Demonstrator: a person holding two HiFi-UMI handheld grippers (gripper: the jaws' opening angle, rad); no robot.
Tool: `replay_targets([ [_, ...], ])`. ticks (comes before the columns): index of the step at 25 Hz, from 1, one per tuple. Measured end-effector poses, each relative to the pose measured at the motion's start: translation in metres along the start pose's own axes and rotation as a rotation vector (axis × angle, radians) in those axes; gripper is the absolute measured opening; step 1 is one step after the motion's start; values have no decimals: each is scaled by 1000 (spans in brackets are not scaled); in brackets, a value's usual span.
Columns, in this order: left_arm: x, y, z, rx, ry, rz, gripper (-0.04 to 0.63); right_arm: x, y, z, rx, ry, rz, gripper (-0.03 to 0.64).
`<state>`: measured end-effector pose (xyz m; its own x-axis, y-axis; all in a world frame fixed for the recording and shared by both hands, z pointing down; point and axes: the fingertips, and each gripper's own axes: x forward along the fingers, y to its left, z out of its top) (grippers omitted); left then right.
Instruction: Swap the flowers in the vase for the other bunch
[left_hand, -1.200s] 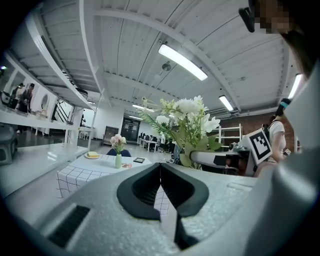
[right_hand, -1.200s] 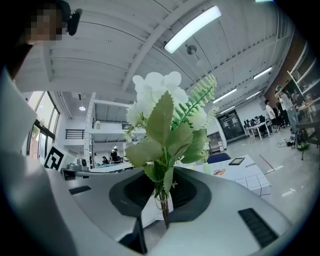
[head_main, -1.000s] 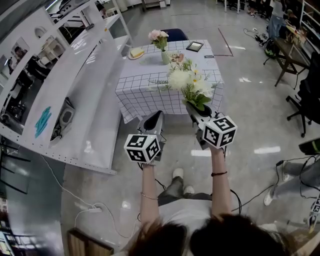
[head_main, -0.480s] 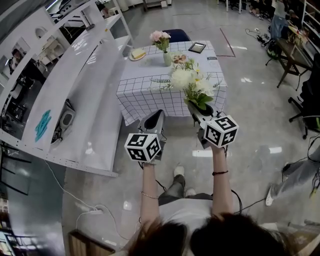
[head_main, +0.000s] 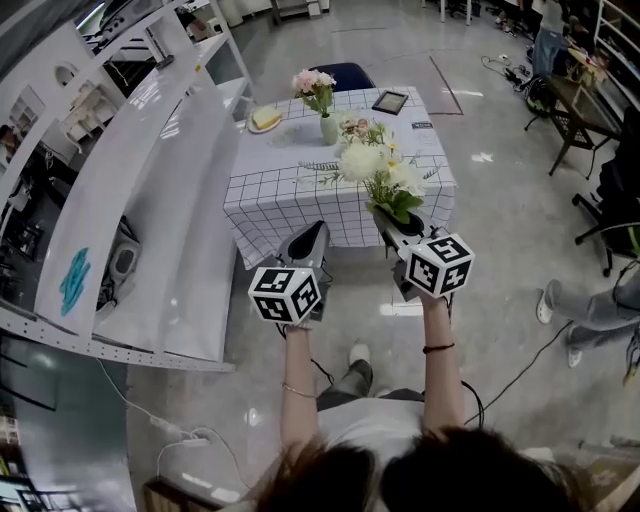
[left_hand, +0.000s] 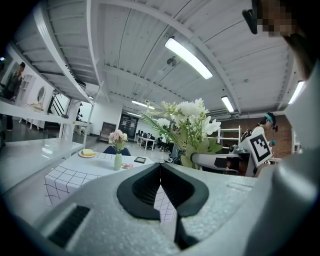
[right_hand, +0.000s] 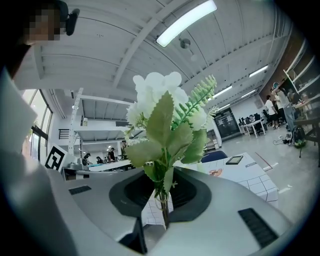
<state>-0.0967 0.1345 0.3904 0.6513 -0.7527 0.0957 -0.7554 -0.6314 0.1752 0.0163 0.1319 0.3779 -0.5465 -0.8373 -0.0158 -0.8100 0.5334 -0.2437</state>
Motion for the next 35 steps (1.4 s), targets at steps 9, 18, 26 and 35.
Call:
replay_targets([
  [9,44,32,9,-13,13,-50,11,40,-26,7,2,8,-44,71],
  [18,75,65,21,-10,13,-87,11,78,-45,13,6,2,-81,71],
  [26,89,82,20,-9,15,-115,11,94,-54,9,11,-8,-112,72],
  [35,90,92,16,-3,29,-114,11,101,-61,4,35,-23,-132,72],
])
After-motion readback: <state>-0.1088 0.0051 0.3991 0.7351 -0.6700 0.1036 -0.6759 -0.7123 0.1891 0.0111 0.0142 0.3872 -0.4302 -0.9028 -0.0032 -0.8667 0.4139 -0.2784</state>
